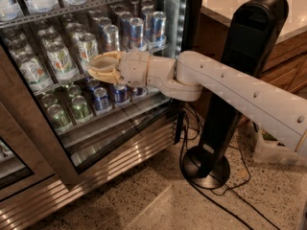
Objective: Close right fridge door
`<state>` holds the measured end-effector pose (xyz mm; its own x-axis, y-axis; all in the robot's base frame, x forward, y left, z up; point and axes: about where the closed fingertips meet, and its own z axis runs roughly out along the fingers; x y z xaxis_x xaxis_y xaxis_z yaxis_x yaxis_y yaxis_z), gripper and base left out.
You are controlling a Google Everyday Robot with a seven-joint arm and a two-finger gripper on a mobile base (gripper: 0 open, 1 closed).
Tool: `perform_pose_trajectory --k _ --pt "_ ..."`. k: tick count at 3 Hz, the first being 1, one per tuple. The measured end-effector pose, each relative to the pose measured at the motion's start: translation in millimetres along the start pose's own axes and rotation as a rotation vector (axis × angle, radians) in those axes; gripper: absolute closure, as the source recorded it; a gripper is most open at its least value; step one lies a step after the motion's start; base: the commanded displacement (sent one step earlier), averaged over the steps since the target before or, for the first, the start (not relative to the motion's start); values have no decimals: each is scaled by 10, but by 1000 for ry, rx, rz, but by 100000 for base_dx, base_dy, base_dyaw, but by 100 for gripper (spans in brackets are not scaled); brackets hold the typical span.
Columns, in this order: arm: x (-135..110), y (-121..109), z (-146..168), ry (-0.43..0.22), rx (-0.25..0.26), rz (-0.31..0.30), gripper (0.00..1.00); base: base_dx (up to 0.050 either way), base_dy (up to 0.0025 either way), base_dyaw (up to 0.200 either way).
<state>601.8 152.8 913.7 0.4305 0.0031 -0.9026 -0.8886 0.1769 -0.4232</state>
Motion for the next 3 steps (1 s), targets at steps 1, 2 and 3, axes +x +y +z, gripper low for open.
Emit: perform_pose_trajectory --k 1,2,3 --pt "-8 21 -6 1 1 0 100 0 0 0" --pt "-18 37 -2 -2 7 1 100 0 0 0" --pt "-27 50 10 -2 16 -1 100 0 0 0"
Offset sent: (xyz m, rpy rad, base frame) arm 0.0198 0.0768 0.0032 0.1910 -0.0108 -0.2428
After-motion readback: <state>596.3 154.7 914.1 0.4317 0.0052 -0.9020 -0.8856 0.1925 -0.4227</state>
